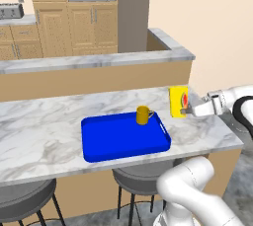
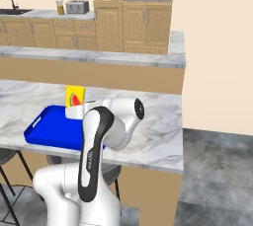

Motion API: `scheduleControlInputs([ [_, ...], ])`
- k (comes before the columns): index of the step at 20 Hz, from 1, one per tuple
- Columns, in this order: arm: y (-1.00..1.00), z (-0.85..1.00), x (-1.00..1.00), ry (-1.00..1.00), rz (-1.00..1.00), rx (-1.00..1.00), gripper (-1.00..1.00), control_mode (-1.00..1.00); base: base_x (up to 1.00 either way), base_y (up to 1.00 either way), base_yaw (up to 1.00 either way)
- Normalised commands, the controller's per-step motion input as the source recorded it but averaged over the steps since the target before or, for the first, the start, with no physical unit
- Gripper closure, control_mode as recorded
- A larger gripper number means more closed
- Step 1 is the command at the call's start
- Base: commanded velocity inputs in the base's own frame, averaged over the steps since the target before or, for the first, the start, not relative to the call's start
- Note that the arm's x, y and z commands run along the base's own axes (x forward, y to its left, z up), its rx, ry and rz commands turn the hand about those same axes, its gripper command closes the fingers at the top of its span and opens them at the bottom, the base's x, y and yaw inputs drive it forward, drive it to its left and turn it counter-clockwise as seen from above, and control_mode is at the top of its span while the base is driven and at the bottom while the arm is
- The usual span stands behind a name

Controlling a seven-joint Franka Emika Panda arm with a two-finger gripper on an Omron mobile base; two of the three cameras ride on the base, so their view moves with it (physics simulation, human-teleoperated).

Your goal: There is a tray on the dining counter. Grab the cup, mug, and pitcher and place them on the tray. The pitcher may be placed next to the tray if it cannot fit the tray.

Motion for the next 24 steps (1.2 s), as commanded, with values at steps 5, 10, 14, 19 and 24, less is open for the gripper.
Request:
scheduleControlInputs([
  [5, -0.33, -0.45, 0.48, -0.41, 0.11, -0.09, 1.0, -1.0, 0.0, 0.0, 0.0],
  [10, -0.4, -0.44, 0.34, -0.6, 0.03, -0.04, 1.0, -1.0, 0.0, 0.0, 0.0],
  [14, -0.06, -0.07, -0.02, -0.51, 0.03, -0.03, 1.0, -1.0, 0.0, 0.0, 0.0],
  [19, 0.09, 0.03, -0.58, -0.3, 0.0, -0.06, 1.0, -1.0, 0.0, 0.0, 0.0],
  [24, 0.4, 0.0, -0.79, -0.21, -0.02, -0.13, 1.0, -1.0, 0.0, 0.0, 0.0],
])
